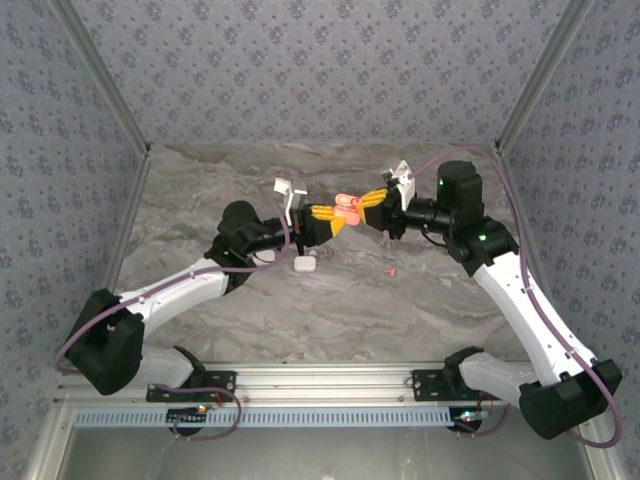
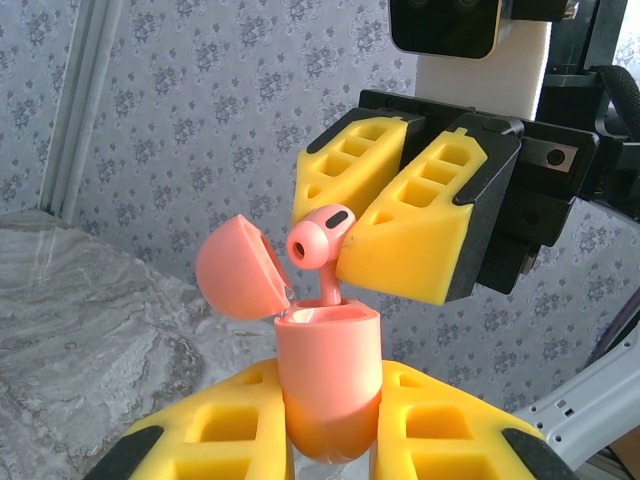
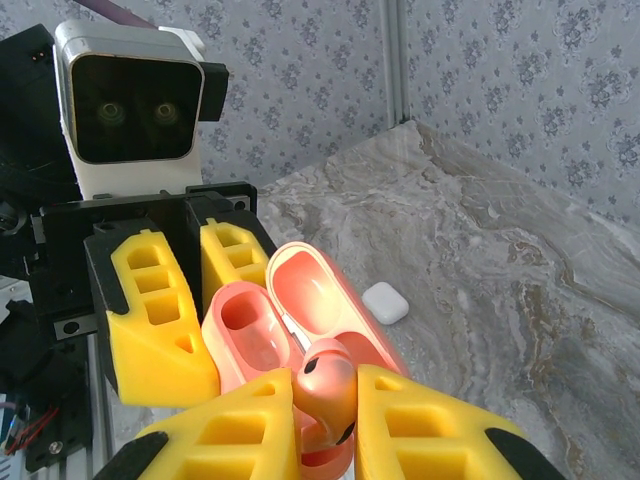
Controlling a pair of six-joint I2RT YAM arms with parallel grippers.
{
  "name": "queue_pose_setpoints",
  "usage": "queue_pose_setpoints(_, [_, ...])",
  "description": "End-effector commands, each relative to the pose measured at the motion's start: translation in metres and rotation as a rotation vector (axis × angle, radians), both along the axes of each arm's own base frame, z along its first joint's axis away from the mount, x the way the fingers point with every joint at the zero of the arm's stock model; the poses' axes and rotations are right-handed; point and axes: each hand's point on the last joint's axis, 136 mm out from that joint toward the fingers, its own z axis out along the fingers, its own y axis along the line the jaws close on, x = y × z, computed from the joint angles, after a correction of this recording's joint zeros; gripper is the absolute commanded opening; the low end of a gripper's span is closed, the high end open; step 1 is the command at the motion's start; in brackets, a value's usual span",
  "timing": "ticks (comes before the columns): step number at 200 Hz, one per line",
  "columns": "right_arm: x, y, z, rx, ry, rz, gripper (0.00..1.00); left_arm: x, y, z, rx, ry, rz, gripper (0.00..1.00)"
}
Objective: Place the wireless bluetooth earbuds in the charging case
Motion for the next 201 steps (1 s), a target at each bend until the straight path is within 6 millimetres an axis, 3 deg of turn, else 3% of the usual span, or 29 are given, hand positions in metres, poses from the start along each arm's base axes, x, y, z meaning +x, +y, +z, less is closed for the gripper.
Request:
queue_pose_setpoints(1, [-0.004,0.001,-0.001,0.014,0.023,0.021,0.19,-0.004,0.0,0.029,-0.062,-0.083,-0.008,0.0])
queue_pose_setpoints(103, [-0.004,0.005,-0.015,-0.002,0.074,0.05,0.2,-0.005,-0.001,0.032,-0.067,-0.091,-0.014,0.0])
queue_pose_setpoints(201, [-0.011,0.009,-0.009,0.031,0.09,0.109,0.26,-0.005,0.0,0.031,-0.068,-0.093,-0.014,0.0])
